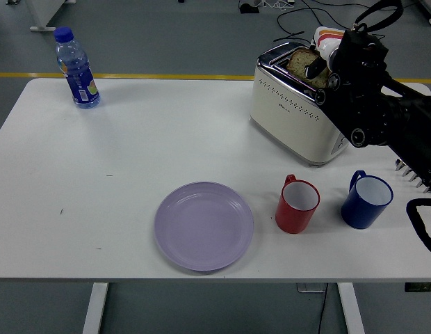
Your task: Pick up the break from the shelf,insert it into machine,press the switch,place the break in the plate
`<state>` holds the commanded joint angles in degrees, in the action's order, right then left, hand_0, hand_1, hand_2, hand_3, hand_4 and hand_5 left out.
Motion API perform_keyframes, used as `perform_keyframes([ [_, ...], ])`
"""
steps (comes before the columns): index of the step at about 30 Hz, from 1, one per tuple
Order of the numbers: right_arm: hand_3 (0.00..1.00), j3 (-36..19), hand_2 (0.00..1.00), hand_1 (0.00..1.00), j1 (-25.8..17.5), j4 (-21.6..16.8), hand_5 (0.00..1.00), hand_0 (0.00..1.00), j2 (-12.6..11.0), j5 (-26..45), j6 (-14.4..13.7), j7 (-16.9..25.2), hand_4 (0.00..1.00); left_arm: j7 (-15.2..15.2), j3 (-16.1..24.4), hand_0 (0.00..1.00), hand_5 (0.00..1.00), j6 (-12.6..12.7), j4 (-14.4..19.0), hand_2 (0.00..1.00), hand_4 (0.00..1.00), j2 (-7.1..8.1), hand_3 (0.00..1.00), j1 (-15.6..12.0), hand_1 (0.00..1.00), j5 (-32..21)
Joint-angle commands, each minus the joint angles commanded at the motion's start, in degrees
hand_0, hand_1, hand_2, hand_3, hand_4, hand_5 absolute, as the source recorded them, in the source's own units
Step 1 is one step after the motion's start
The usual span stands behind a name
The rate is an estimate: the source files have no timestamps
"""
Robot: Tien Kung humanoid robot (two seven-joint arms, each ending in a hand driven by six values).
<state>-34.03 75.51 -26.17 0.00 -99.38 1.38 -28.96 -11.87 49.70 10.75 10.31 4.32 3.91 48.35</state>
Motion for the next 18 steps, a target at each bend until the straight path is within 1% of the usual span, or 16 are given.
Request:
perform_keyframes([
  [1, 0.503, -0.01, 0.396, 0.320, -0.03, -0.12, 0.002, 0.299, 0.00, 0.12, -0.02, 0.01, 0.459, 0.01, -0.01, 0.673, 0.998, 0.01, 0.00, 0.610, 0.391, 0.01, 0.653, 0.01, 0.567, -0.03],
  [6, 0.503, -0.69, 0.396, 0.320, -0.24, -1.19, 0.002, 0.299, 0.00, 0.66, -0.29, 0.06, 0.459, 0.04, 0.02, 0.673, 0.998, 0.05, 0.00, 0.610, 0.391, 0.03, 0.653, 0.01, 0.567, -0.12],
  [7, 0.499, -0.89, 0.391, 0.315, -0.27, -1.44, 0.002, 0.306, 0.00, 0.73, -0.27, 0.05, 0.428, 0.04, 0.01, 0.673, 0.998, 0.05, 0.00, 0.610, 0.391, 0.04, 0.650, 0.01, 0.565, -0.15],
  [9, 0.499, -1.92, 0.391, 0.315, -0.46, -2.27, 0.002, 0.306, 0.00, 0.41, -0.75, 0.02, 0.428, 0.05, -0.04, 0.673, 0.998, 0.06, 0.00, 0.610, 0.391, 0.05, 0.650, 0.00, 0.565, -0.25],
  [16, 0.497, -4.93, 0.385, 0.309, -0.86, -6.73, 0.002, 0.311, 0.00, -0.97, -2.32, -0.01, 0.410, -0.02, 0.30, 0.673, 0.998, 0.03, 0.00, 0.610, 0.391, 0.04, 0.648, -0.08, 0.565, -0.01],
  [18, 0.497, -6.11, 0.385, 0.309, -0.96, -8.59, 0.002, 0.311, -1.03, -2.15, -2.78, -0.05, 0.410, -0.05, 0.46, 0.673, 0.998, 0.03, 0.00, 0.610, 0.391, 0.03, 0.648, -0.12, 0.565, 0.06],
])
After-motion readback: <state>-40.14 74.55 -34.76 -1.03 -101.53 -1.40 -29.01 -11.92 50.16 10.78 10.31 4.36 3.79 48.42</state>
